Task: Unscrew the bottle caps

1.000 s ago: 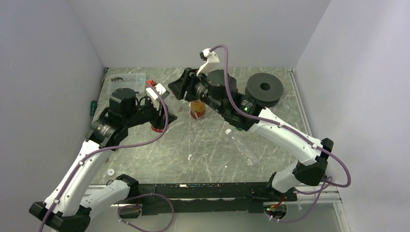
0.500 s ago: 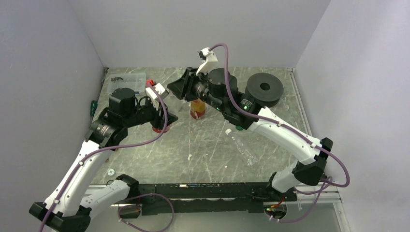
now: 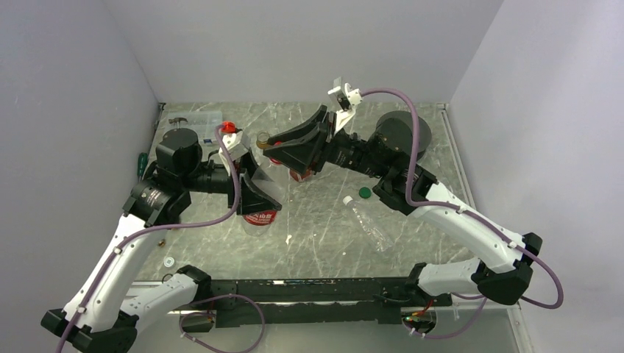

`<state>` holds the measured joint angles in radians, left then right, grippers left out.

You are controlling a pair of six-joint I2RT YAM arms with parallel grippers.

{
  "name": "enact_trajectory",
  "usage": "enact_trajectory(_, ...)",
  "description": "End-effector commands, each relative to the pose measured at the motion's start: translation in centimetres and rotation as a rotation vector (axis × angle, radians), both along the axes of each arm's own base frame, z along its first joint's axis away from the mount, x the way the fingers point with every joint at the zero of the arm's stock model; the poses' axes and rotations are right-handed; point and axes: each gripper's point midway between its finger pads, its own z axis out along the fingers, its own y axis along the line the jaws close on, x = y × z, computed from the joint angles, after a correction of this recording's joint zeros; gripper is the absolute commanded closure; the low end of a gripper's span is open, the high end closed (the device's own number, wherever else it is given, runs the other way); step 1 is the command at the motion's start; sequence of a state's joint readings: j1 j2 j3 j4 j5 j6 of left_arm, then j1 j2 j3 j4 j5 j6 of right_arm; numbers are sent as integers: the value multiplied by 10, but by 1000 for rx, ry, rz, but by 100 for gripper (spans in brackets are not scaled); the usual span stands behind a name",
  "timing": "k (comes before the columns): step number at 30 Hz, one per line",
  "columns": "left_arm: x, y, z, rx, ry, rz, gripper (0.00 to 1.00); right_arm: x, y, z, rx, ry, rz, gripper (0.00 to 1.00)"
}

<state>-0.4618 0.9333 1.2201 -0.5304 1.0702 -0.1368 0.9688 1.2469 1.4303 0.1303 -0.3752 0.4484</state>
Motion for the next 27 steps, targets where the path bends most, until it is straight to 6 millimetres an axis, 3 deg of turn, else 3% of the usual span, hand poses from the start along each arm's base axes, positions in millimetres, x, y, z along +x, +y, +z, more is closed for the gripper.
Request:
enact_trajectory(1,-8,1,15,-24,-8,-46,90,-25,-7,18,20,-130,98,92)
enact_trajectory(9,8,6,-3,44,-70,38,98,-1,-18,17,-18,-88,-60,93)
enact_trajectory(15,-5,7,-12,50,-90,-51,97,32,-57,40,16,-81,-260,93)
enact_trajectory(19,-15,8,-15,53,-76,-96,97,56,-75,41,30,-47,-342,94)
enact_trajectory(22,-11,10,-20,72,-88,-66,97,93,-89,21,-19,20,-502,93)
enact_trajectory(27,0,14,-29,103,-142,2,98,170,-131,-71,-231,216,-865,92)
